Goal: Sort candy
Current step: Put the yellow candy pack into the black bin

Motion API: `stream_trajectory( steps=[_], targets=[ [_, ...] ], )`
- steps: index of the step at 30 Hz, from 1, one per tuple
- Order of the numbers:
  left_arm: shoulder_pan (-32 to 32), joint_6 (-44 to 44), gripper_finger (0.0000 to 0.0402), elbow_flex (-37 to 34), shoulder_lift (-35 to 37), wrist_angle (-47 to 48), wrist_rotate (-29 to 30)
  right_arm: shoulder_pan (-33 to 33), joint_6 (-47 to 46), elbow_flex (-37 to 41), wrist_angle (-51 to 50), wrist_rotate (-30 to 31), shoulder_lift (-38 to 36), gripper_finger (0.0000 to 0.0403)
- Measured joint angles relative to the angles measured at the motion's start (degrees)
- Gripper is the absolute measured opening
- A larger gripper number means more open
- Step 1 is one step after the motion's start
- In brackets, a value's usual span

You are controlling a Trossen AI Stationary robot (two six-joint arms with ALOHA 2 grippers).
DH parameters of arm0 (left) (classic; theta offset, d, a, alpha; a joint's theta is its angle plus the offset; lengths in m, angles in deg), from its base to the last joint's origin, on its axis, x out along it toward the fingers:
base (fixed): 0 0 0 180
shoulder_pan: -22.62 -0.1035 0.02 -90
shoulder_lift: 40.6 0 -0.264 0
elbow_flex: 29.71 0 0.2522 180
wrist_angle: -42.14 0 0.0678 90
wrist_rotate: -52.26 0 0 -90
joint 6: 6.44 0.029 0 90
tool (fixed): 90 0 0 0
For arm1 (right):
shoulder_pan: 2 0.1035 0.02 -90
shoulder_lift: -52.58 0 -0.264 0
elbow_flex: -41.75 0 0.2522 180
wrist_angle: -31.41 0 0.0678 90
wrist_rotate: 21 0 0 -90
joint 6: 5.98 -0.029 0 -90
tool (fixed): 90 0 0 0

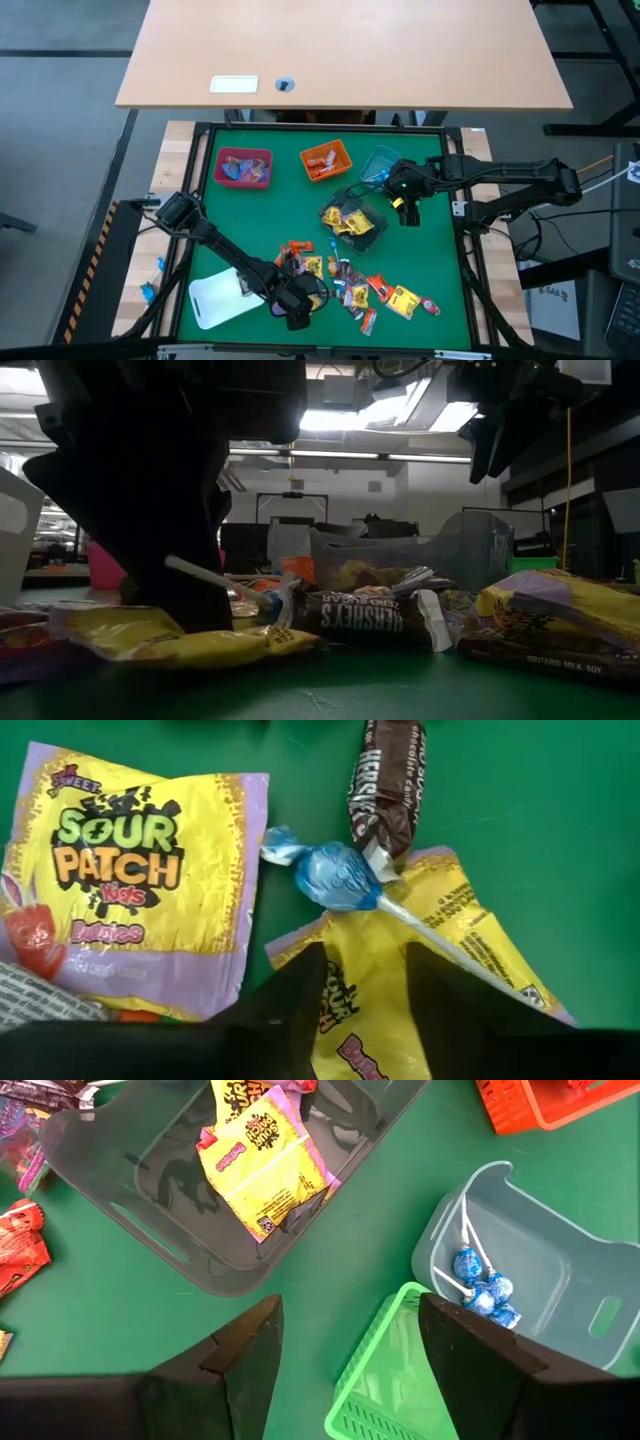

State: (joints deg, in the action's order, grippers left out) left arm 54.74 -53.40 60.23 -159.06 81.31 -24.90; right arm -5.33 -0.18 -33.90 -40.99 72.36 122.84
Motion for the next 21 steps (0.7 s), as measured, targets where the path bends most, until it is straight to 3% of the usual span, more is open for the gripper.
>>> stream_trajectory(
  steps=[8,13,21],
  targets=[
    [0.02,0.79,0.001,-0.02,-0.04,-0.55,-0.68,0.0,0.01,0.0,-0.04,0.0,0.0,0.0234],
    [-0.16,0.91,0.0004,-0.15,0.84,-0.72,-0.83,0.0,-0.32,0.0,-0.1,-0.56,0.0,0.0234],
    [-1.78,1.03,0.0,-0.34,6.11,2.66,-1.92,0.0,-1.46,0.0,-2.05,-9.29,-0.02,0.0234]
  ],
)
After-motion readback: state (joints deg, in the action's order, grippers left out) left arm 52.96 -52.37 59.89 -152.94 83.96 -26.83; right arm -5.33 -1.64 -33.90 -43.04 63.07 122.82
